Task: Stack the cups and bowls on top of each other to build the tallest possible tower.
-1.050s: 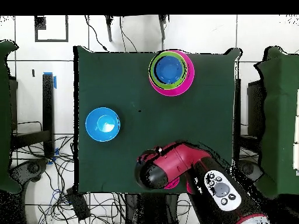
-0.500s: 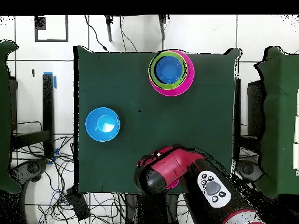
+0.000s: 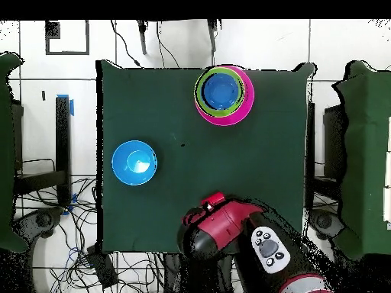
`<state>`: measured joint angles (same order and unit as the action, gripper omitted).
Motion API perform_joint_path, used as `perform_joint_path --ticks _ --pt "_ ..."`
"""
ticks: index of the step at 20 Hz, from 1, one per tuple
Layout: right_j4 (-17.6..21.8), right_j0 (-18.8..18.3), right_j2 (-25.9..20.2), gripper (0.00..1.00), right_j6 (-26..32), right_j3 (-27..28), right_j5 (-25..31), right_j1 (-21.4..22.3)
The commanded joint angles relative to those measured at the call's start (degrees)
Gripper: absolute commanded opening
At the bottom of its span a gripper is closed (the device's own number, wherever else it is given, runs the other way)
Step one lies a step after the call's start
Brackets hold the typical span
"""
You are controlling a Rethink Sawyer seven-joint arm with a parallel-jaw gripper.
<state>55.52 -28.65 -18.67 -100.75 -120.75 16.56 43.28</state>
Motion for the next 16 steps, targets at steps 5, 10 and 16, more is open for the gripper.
perform_joint_path --ticks 5,10,16 --pt "1.76 2.16 2.29 1.0 -3.18 4.15 -1.1 2.41" --pt "6.82 7.65 7.81 1.0 -7.76 5.71 -6.93 3.69" --pt "7.62 12.74 14.92 1.0 -9.62 8.39 -13.02 0.59"
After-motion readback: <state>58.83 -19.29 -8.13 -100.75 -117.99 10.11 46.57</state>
